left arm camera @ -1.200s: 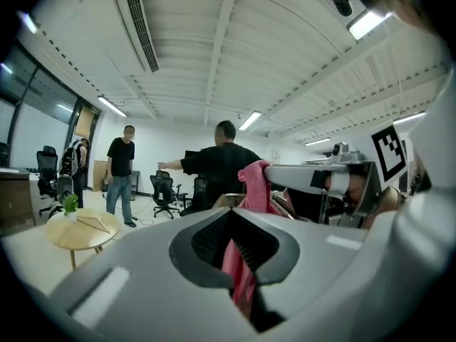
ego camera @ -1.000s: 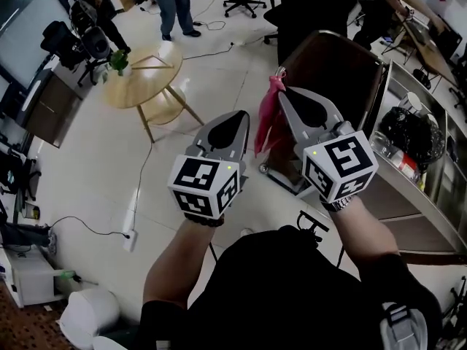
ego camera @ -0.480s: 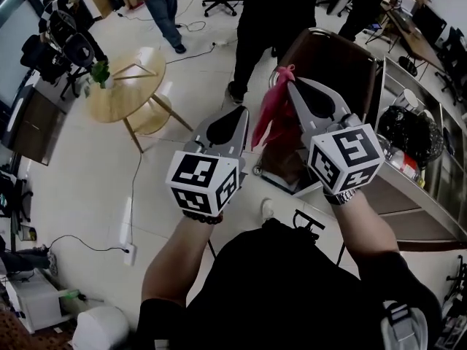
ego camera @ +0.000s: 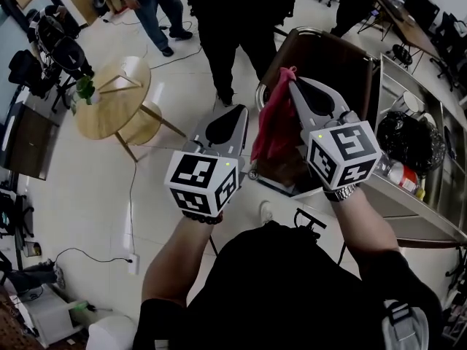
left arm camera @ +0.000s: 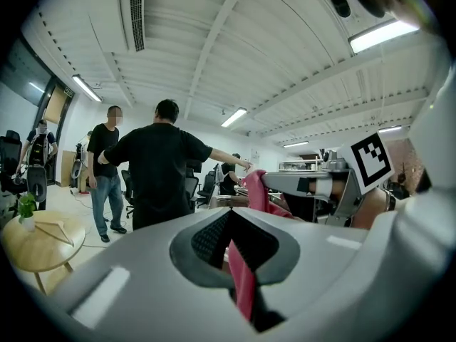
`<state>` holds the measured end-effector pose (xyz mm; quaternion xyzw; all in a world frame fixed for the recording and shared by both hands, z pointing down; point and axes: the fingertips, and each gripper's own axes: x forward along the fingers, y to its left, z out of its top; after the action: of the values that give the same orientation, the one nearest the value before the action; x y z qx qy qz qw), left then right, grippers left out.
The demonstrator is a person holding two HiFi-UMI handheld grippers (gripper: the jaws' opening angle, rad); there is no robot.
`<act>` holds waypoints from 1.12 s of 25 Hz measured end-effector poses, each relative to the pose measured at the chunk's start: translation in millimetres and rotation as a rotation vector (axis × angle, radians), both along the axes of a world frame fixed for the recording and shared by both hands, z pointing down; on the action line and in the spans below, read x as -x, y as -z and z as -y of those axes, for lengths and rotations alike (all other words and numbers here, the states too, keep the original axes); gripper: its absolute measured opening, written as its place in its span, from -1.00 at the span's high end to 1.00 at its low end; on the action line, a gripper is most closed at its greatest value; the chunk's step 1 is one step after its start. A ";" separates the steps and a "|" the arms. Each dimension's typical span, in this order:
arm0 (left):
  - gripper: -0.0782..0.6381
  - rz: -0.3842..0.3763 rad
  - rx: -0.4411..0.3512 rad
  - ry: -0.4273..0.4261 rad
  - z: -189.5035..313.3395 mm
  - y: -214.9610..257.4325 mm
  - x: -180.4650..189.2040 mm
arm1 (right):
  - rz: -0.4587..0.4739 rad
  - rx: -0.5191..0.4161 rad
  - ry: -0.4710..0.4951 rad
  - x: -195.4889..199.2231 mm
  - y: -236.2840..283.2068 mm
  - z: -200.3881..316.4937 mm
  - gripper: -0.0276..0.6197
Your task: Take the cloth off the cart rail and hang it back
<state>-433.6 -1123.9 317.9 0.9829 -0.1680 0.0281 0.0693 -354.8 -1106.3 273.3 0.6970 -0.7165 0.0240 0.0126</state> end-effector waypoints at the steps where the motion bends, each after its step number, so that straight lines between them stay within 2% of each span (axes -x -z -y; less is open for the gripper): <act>1: 0.77 0.004 0.006 -0.001 5.0 -2.2 -5.0 | 0.005 0.010 -0.003 -5.7 -4.2 5.3 0.89; 6: 0.77 0.023 0.030 -0.002 29.3 -12.3 -28.3 | 0.031 0.079 -0.001 -29.3 -31.1 31.2 0.89; 13: 0.77 0.053 0.063 0.002 47.2 -31.7 -47.6 | 0.060 0.174 0.051 -38.0 -68.2 54.4 0.89; 22: 0.77 0.056 0.078 0.017 55.5 -42.7 -44.6 | 0.064 0.223 0.072 -36.6 -86.8 65.5 0.86; 25: 0.77 0.052 0.083 0.013 55.9 -42.4 -42.9 | 0.068 0.231 0.076 -33.3 -87.0 66.3 0.57; 28: 0.77 0.047 0.083 0.004 54.5 -40.0 -42.4 | 0.065 0.230 0.070 -31.6 -84.5 63.7 0.49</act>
<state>-391.2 -1178.3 357.8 0.9779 -0.1704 0.0582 0.1060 -323.2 -1170.0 357.8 0.6643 -0.7331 0.1279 0.0700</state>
